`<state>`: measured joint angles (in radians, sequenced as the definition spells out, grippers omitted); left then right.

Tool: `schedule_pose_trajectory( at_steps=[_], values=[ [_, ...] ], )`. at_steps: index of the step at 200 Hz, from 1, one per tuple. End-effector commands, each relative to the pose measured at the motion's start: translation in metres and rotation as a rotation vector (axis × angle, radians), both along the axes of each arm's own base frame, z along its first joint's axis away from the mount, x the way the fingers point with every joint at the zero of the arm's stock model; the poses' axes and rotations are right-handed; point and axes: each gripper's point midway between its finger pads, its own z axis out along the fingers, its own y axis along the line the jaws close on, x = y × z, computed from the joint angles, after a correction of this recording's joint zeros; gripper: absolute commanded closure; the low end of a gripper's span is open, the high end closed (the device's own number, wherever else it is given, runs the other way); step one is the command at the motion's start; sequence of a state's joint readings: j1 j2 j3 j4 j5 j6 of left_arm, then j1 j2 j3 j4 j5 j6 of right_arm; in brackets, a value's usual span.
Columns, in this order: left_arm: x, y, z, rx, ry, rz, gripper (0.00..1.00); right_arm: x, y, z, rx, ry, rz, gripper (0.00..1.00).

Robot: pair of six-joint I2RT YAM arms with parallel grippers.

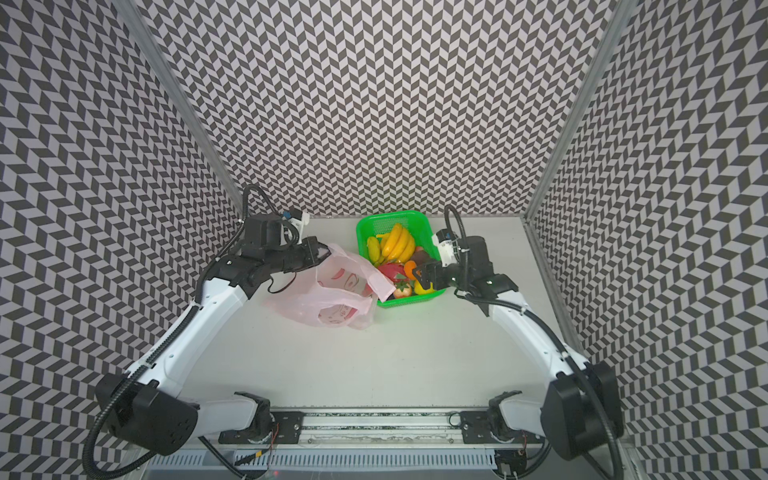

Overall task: Place the fake fruits into the plastic bag and tie a complex knot
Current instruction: 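Grasp an orange from the green basket with the right gripper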

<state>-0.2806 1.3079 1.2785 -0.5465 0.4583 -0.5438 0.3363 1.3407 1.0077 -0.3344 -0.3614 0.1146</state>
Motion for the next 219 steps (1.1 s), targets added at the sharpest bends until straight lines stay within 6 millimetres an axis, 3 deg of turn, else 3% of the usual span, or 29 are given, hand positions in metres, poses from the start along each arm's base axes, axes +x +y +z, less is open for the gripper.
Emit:
schedule_pose_trajectory(
  at_steps=[1, 21, 62, 113, 186, 219],
  values=[
    [0.0, -0.001, 0.02, -0.037, -0.054, -0.016, 1.0, 0.02, 0.013, 0.004, -0.065, -0.05, -0.03, 0.12],
    [-0.001, -0.001, 0.02, -0.04, -0.057, -0.017, 1.0, 0.028, 0.025, -0.008, -0.094, -0.032, -0.022, 0.12],
    [-0.005, 0.0, 0.022, -0.061, -0.063, -0.005, 1.0, 0.052, 0.029, -0.033, -0.197, 0.021, -0.055, 0.12],
    [-0.007, 0.002, 0.022, -0.056, -0.063, 0.002, 1.0, 0.057, 0.033, -0.056, -0.231, 0.049, -0.058, 0.14],
    [-0.007, 0.003, 0.02, -0.055, -0.057, 0.009, 1.0, 0.057, 0.037, -0.076, -0.259, 0.082, -0.043, 0.33],
    [-0.007, 0.003, 0.019, -0.052, -0.056, 0.011, 1.0, 0.056, 0.036, -0.075, -0.262, 0.076, -0.039, 0.5]
  ],
)
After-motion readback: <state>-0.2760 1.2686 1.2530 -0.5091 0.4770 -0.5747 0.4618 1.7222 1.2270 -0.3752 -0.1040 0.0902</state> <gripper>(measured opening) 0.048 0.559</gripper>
